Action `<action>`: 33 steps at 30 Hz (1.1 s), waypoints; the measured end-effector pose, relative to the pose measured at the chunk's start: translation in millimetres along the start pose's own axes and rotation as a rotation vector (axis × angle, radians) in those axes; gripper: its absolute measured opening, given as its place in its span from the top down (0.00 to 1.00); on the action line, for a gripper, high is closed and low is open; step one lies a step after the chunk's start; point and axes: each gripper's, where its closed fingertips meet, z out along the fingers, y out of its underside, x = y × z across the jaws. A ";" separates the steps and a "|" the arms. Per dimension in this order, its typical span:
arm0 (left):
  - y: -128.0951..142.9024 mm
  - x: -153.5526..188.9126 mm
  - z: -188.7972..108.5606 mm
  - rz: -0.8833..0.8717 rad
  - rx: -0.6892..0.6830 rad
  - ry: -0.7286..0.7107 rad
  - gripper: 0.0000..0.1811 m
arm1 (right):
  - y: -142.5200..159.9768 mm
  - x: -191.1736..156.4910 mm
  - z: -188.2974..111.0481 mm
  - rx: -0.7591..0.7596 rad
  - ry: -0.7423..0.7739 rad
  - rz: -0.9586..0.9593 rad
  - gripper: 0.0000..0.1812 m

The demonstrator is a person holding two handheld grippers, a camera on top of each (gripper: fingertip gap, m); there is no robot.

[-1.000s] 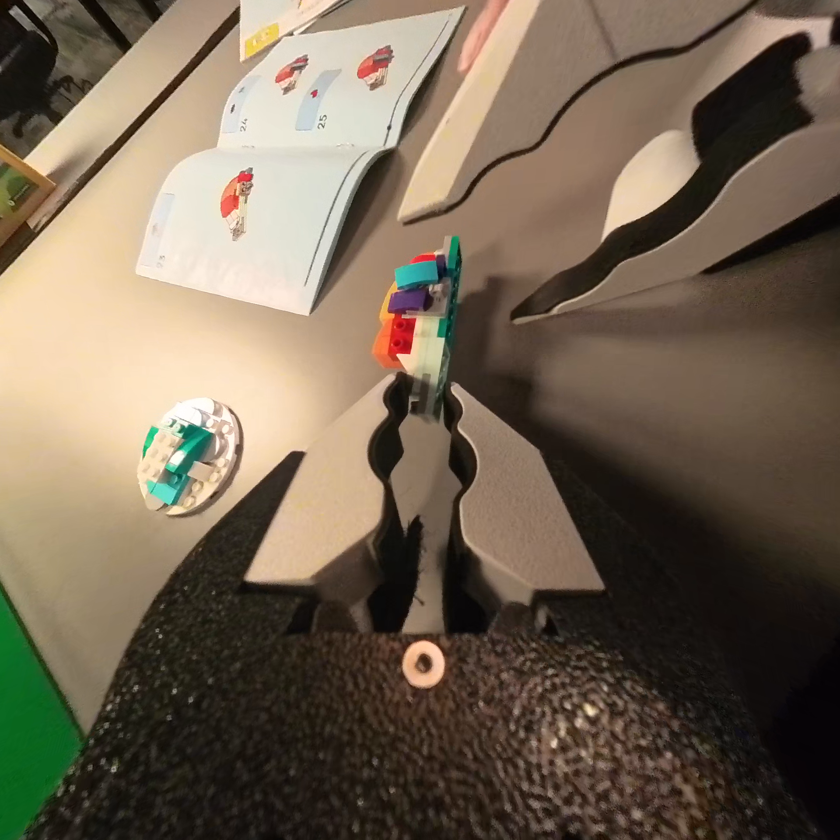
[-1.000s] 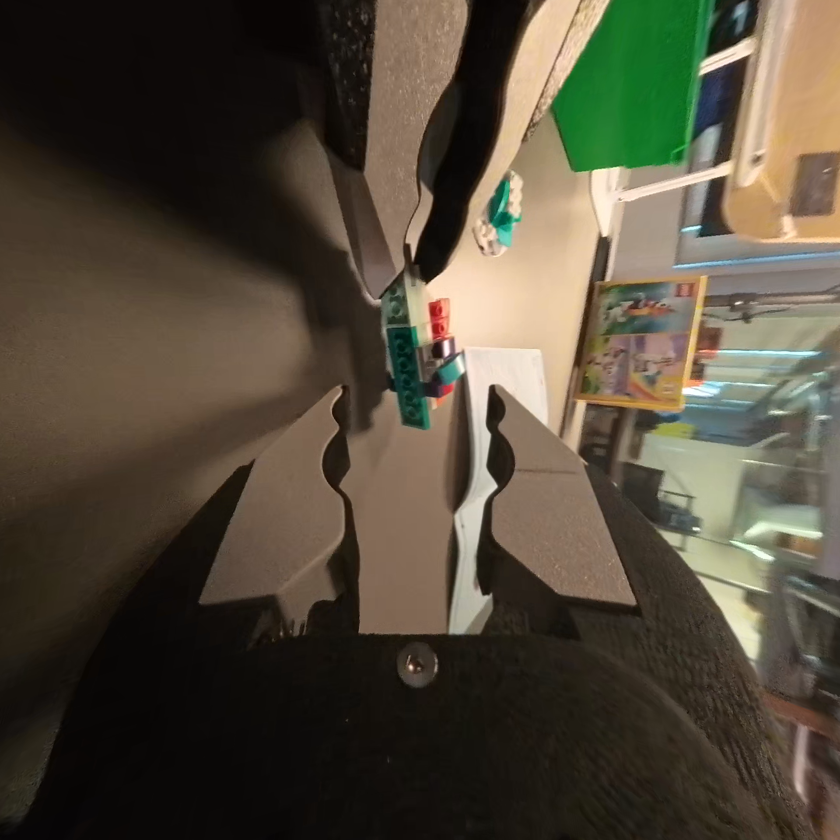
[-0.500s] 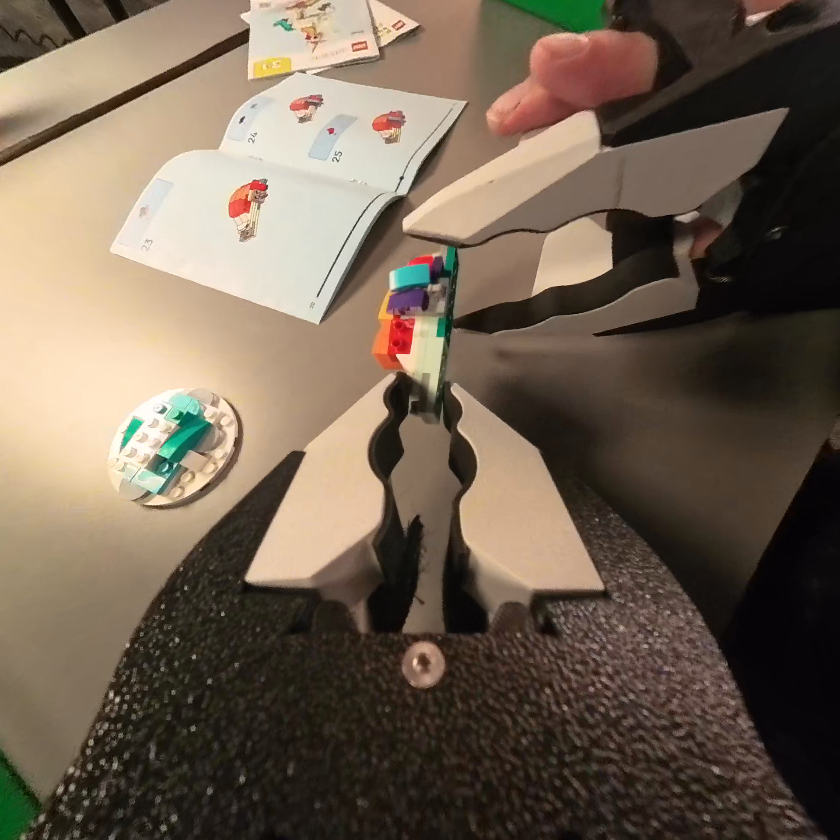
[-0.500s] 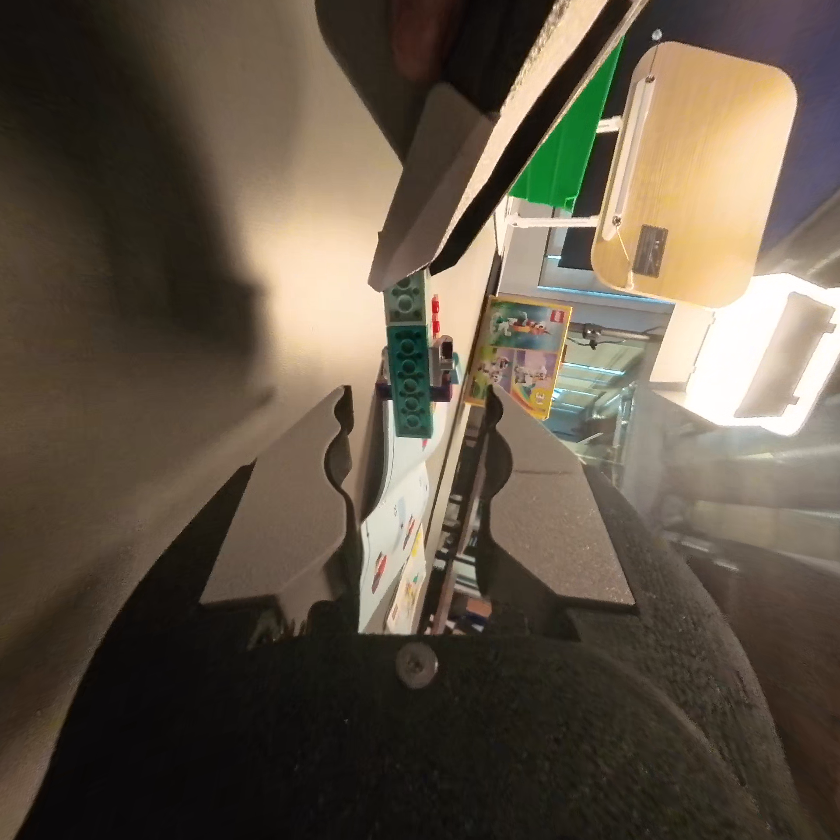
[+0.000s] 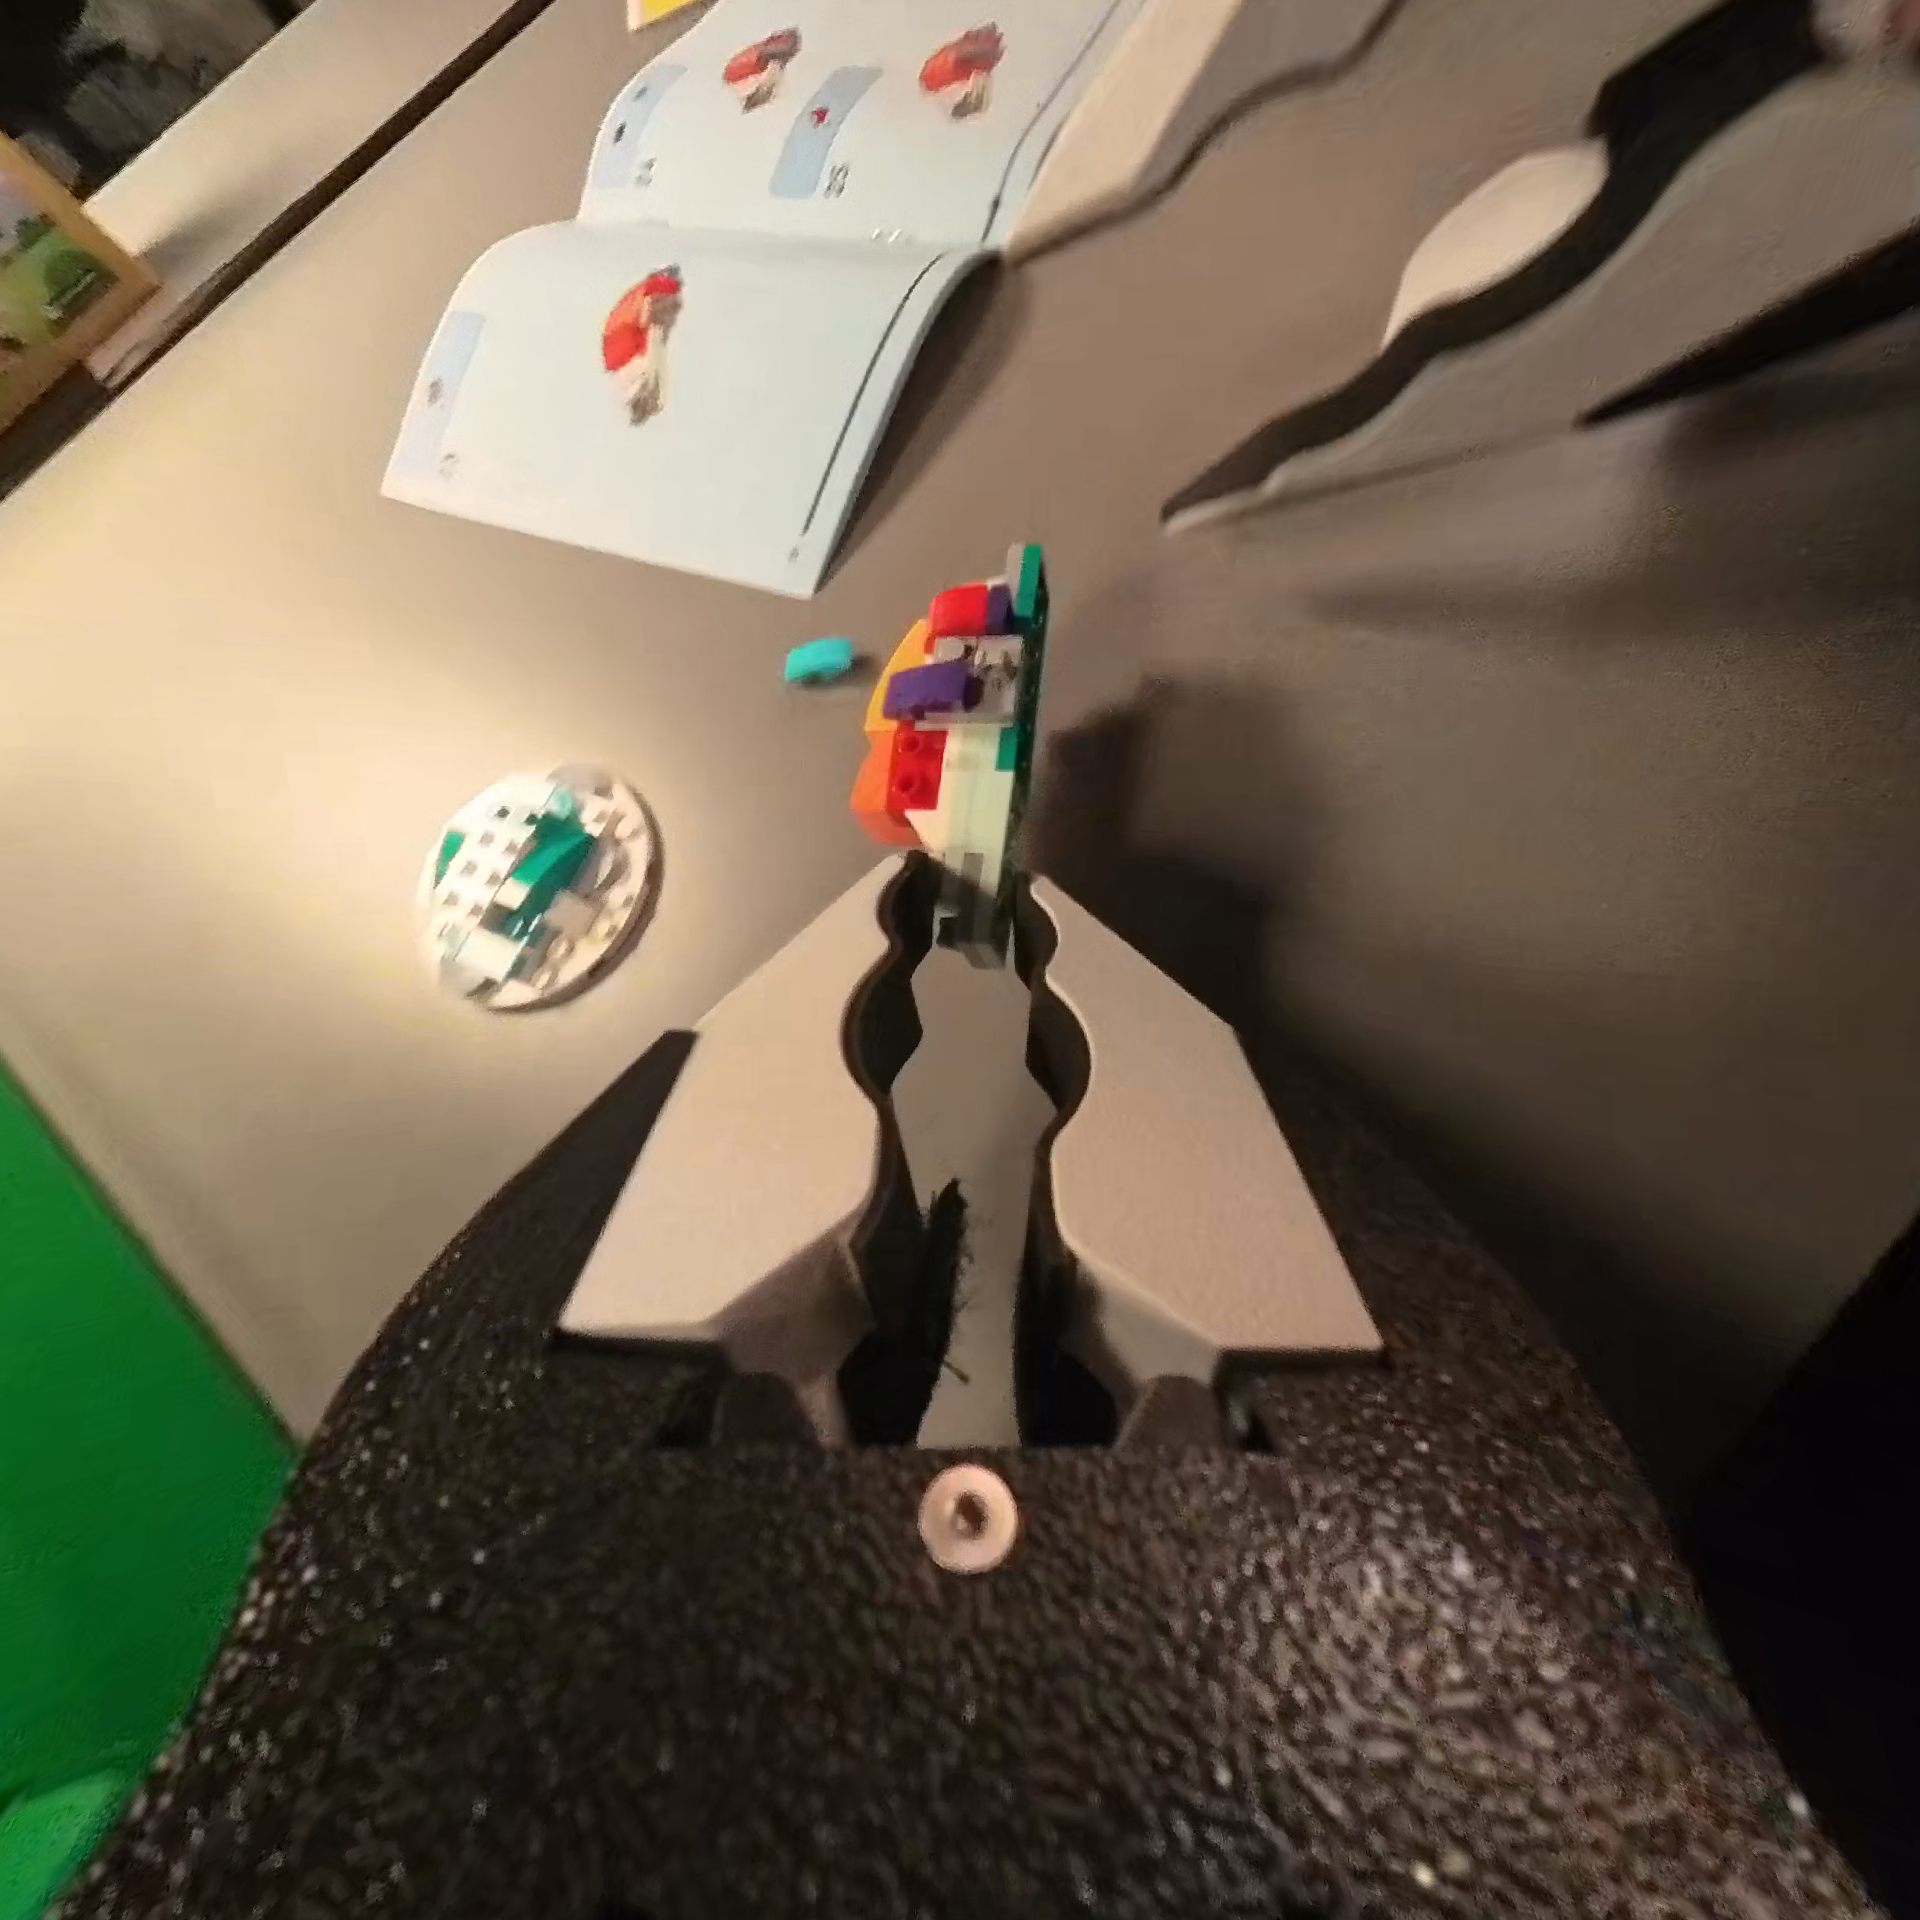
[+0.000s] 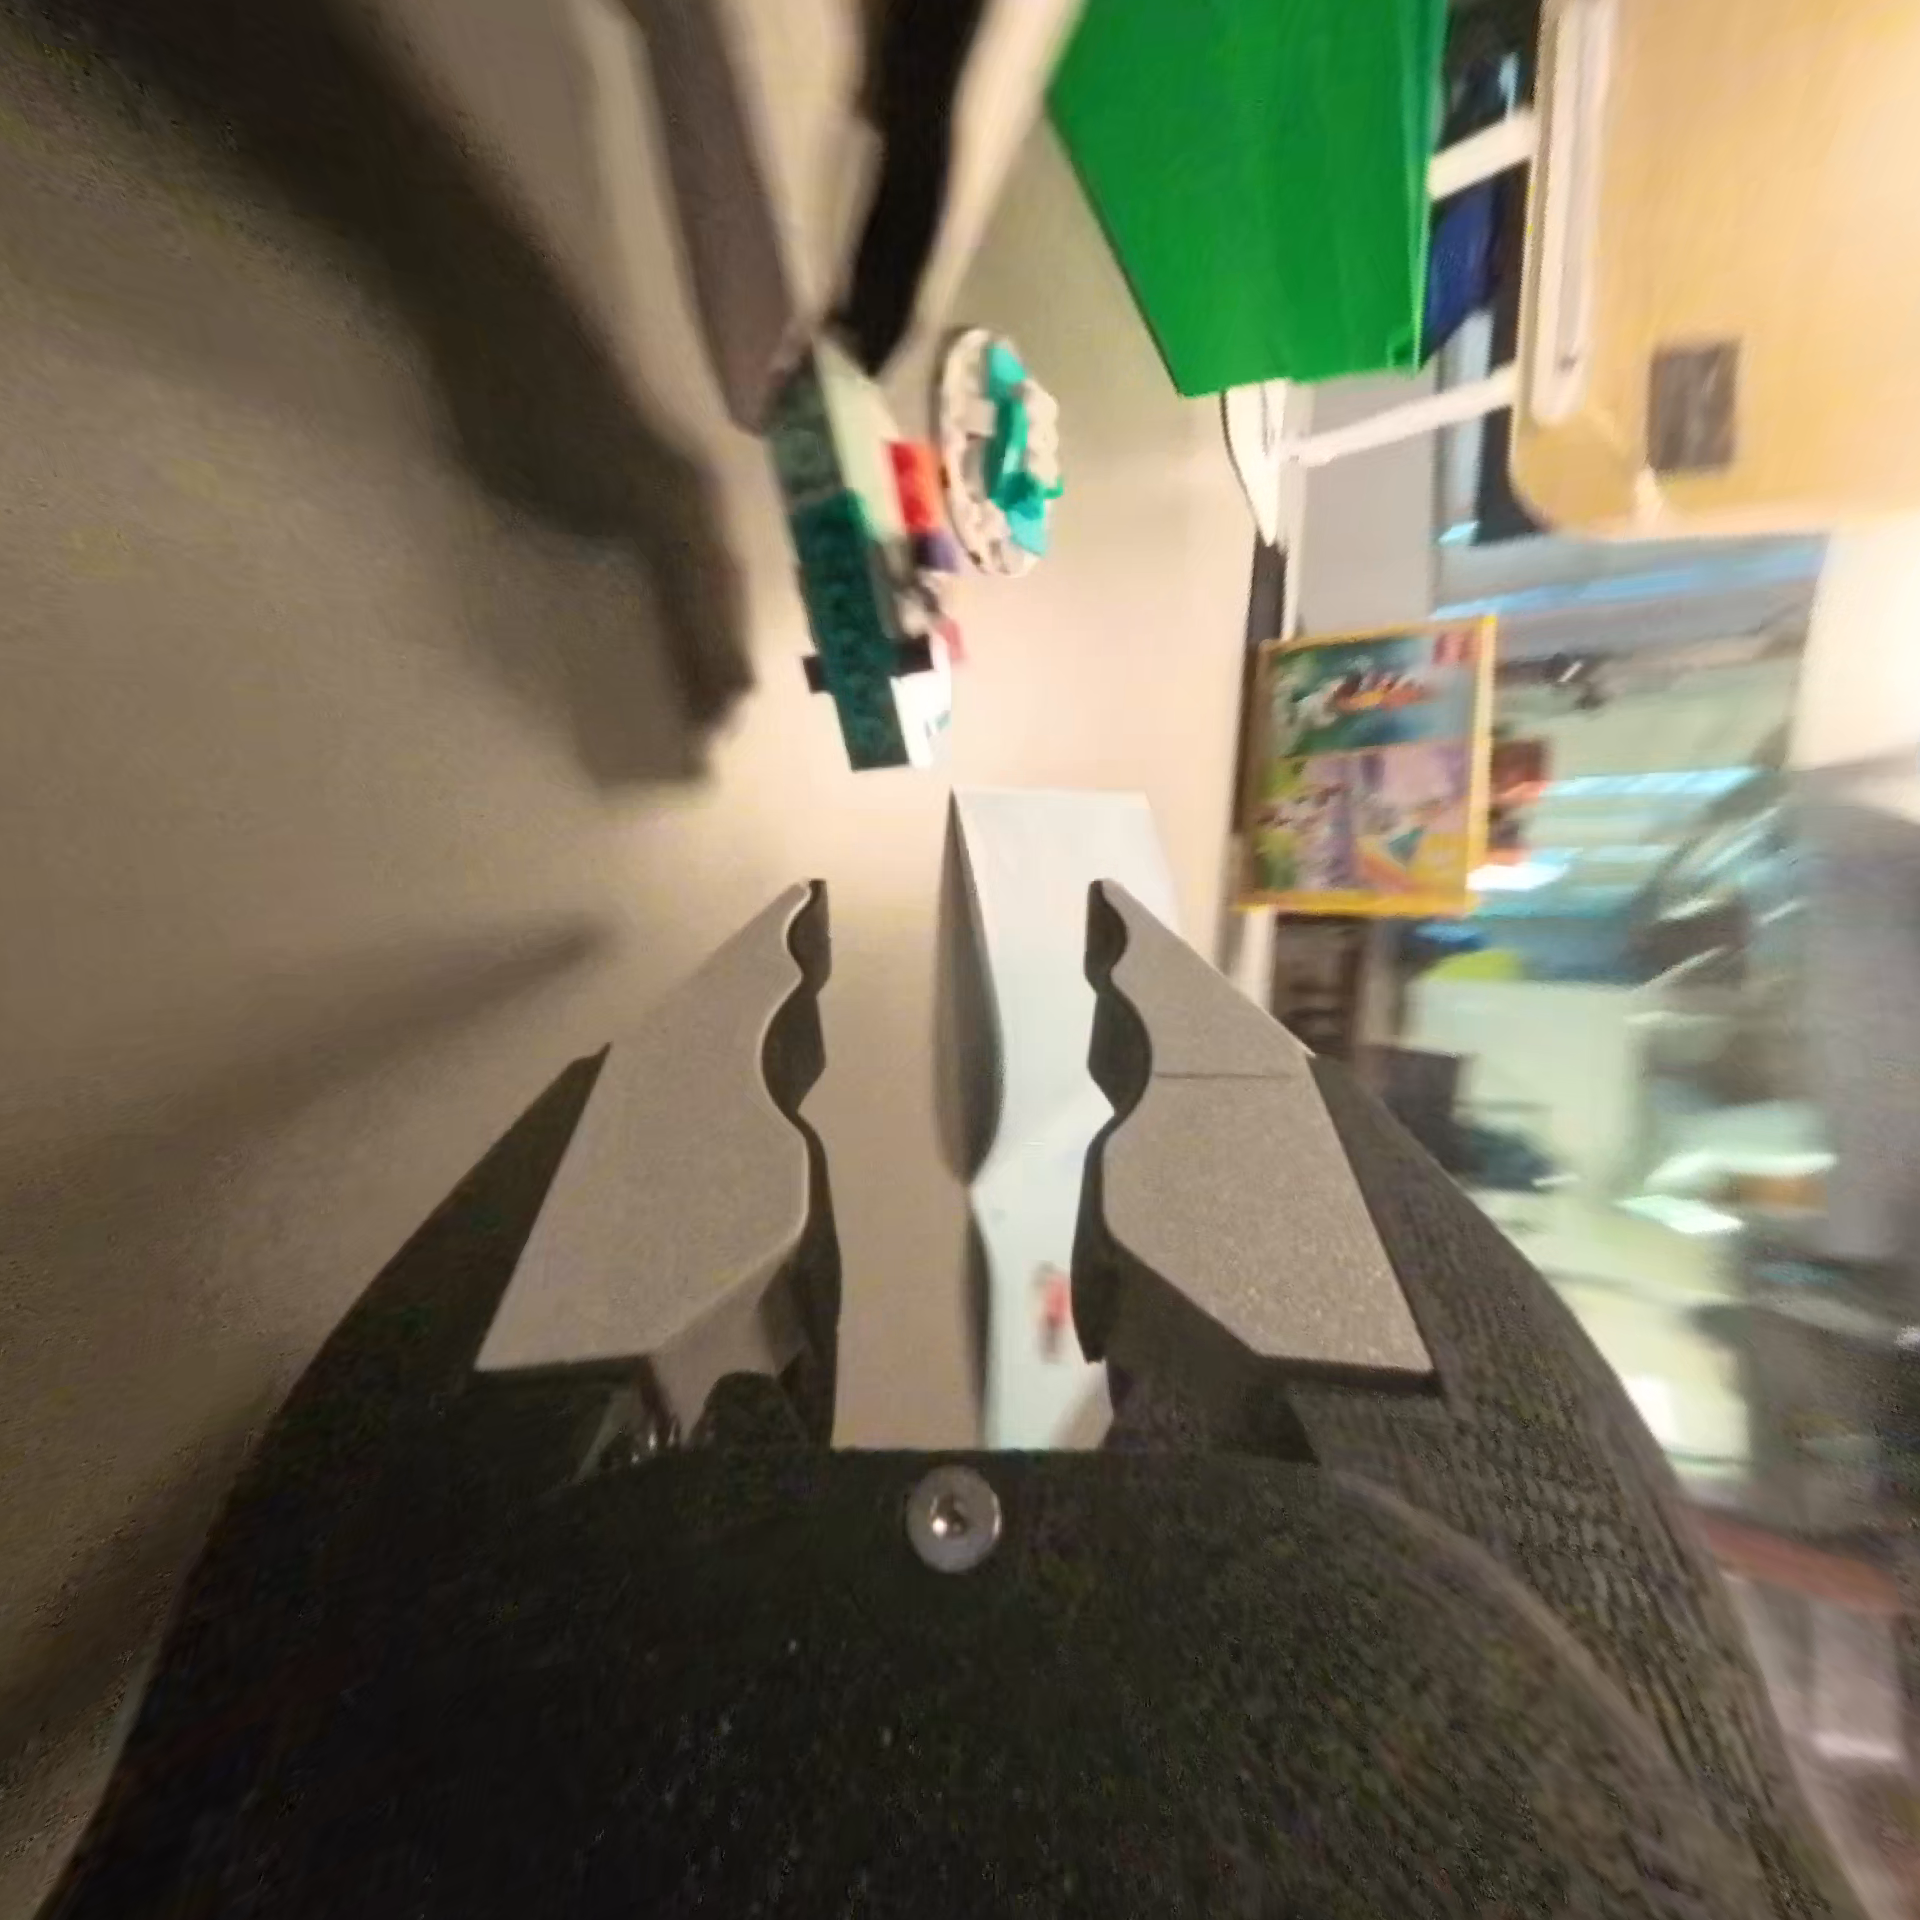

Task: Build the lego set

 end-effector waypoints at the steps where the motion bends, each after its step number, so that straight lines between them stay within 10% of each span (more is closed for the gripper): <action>1: 4.7 -3.4 -3.6 -0.004 -0.012 -0.012 0.93 | -0.5 0.9 0.4 0.036 -0.045 0.157 0.76; 9: 26.7 -28.4 -24.1 -0.058 -0.048 -0.103 0.93 | -0.6 4.2 47.6 0.007 -0.404 1.078 0.83; 33: 36.7 -33.4 -22.5 0.000 -0.106 -0.171 0.93 | 0.4 -4.6 84.4 -0.150 -0.239 1.112 0.96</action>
